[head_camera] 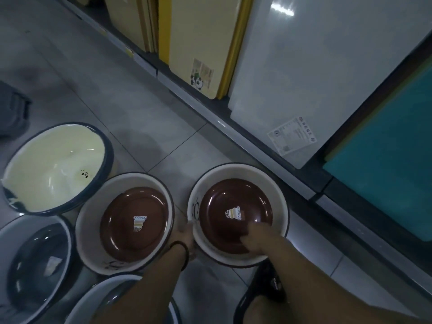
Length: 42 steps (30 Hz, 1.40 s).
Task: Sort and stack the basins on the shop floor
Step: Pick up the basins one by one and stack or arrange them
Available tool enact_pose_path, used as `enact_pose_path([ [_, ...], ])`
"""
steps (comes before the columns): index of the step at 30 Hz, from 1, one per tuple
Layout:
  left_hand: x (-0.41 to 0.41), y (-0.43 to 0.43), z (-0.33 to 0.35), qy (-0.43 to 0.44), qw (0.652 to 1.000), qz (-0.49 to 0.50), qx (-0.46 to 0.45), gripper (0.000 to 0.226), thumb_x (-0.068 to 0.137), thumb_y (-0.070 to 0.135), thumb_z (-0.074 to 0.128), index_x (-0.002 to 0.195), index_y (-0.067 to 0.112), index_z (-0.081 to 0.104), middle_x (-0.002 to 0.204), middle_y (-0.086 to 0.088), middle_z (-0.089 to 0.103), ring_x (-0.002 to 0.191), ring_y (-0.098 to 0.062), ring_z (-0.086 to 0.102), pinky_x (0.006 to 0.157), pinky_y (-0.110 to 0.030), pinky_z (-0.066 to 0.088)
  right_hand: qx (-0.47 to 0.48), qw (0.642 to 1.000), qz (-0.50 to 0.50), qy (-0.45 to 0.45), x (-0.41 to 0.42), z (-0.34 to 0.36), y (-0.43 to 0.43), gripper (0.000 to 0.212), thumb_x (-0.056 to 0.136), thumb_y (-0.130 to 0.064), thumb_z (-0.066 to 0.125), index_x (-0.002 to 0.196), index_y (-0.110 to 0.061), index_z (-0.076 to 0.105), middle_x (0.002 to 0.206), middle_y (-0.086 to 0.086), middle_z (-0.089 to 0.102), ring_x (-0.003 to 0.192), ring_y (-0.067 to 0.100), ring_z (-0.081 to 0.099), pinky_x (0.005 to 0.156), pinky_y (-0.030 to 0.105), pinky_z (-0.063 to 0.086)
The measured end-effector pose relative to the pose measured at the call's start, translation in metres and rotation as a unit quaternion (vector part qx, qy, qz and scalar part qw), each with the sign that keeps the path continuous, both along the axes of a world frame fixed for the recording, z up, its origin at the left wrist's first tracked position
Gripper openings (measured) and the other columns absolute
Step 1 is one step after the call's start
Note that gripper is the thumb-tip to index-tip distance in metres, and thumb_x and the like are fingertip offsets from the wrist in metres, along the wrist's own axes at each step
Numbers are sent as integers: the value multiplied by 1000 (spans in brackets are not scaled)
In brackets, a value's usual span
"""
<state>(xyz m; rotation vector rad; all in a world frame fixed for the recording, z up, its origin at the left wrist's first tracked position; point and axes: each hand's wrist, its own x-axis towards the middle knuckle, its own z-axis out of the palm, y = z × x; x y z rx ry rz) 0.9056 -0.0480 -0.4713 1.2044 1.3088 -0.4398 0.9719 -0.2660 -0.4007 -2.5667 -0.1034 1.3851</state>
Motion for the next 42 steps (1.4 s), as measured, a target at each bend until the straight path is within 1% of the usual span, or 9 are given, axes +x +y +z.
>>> enact_pose_path([
  [3, -25, 7, 12, -8, 947, 253, -198, 71, 90, 63, 56, 147, 23, 44, 143, -12, 52, 115, -34, 61, 79, -38, 59, 58, 997, -34, -33, 5, 17, 24, 44, 98, -33, 55, 134, -10, 62, 136, 17, 63, 121, 32, 61, 96, 31, 50],
  [7, -47, 41, 16, -42, 912, 393, -107, 67, 97, 52, 54, 149, 12, 42, 151, -19, 44, 135, -34, 48, 104, -43, 45, 88, 996, 18, -5, -4, 35, 62, 32, 96, -38, 56, 72, -16, 60, 112, 12, 71, 118, 33, 62, 92, 31, 46],
  [10, -60, 59, 20, -90, 878, 454, -124, 52, 103, 39, 49, 144, 7, 48, 146, -15, 52, 129, -29, 53, 104, -38, 44, 91, 994, 47, 37, -15, 42, 79, 33, 88, -44, 58, 81, -15, 69, 89, 1, 70, 94, 24, 66, 74, 29, 46],
  [15, -66, 74, 48, -160, 845, 492, -136, 41, 105, 10, 38, 144, 4, 49, 144, -16, 54, 131, -33, 51, 101, -39, 47, 69, 994, 85, 13, -16, 60, 94, 36, 90, -47, 60, 92, -13, 73, 103, 6, 72, 105, 28, 67, 96, 35, 52],
  [21, -90, 74, 95, -217, 856, 434, -180, 38, 97, -4, 39, 128, 2, 60, 123, -15, 67, 113, -37, 60, 90, -44, 54, 194, 972, -83, -100, -5, 82, 106, 30, 98, -41, 59, 77, -21, 66, 81, 1, 68, 75, 21, 61, 72, 32, 51],
  [26, -96, 52, 115, -234, 910, 309, -146, 30, 90, 0, 56, 118, -5, 65, 104, -22, 75, 100, -37, 70, 72, -44, 63, 319, 873, -350, -116, -8, 105, 104, 34, 92, -51, 67, 100, -18, 71, 93, 3, 74, 77, 18, 71, 57, 30, 59],
  [32, -70, 24, 118, -238, 952, 181, -59, 26, 85, 9, 72, 110, 7, 70, 97, -21, 76, 85, -38, 75, 66, -51, 61, 237, 864, -403, -188, -17, 104, 44, 21, 90, -19, 67, 110, -20, 61, 90, -3, 66, 79, 13, 62, 62, 27, 46],
  [37, -51, -12, 99, -192, 978, 81, -13, 21, 85, 10, 75, 105, 11, 68, 95, -16, 75, 81, -34, 74, 60, -46, 62, 165, 847, -483, -152, -23, 86, -14, 33, 91, -7, 63, 123, -4, 56, 114, 19, 66, 104, 38, 66, 90, 55, 60],
  [42, -41, -23, 71, -144, 984, -8, 108, 31, 81, 13, 77, 109, 15, 64, 99, -10, 72, 87, -32, 71, 73, -54, 62, 148, 818, -554, -38, -33, 67, -34, 11, 92, -2, 57, 103, -5, 59, 102, 24, 69, 87, 40, 70, 59, 41, 60],
])
